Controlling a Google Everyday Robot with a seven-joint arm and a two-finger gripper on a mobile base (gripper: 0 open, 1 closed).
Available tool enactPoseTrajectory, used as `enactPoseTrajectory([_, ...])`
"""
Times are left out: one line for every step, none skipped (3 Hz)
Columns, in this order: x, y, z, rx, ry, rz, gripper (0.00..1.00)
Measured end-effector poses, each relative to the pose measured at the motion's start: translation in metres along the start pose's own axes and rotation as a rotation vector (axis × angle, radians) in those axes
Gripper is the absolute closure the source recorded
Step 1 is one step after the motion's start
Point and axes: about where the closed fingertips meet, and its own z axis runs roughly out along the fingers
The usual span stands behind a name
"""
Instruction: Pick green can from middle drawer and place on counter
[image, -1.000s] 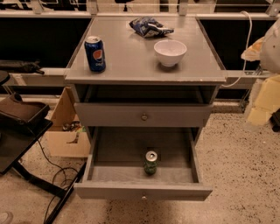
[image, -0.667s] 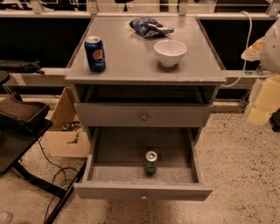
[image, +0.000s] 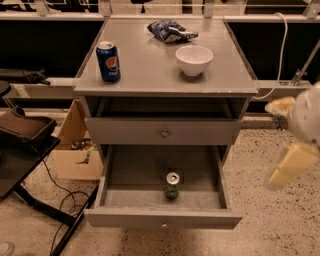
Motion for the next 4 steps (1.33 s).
enactPoseTrajectory([0.032,0.018,0.067,-0.034,-0.175,0.055,0.0])
enactPoseTrajectory([0.05,0.01,0.126,0.004,-0.362,0.104,0.0])
enactPoseTrajectory([0.06,-0.003,0.165,0.034,-0.486,0.142,0.0])
enactPoseTrajectory([0.061,-0.01,0.185,0.025,-0.513,0.16,0.0])
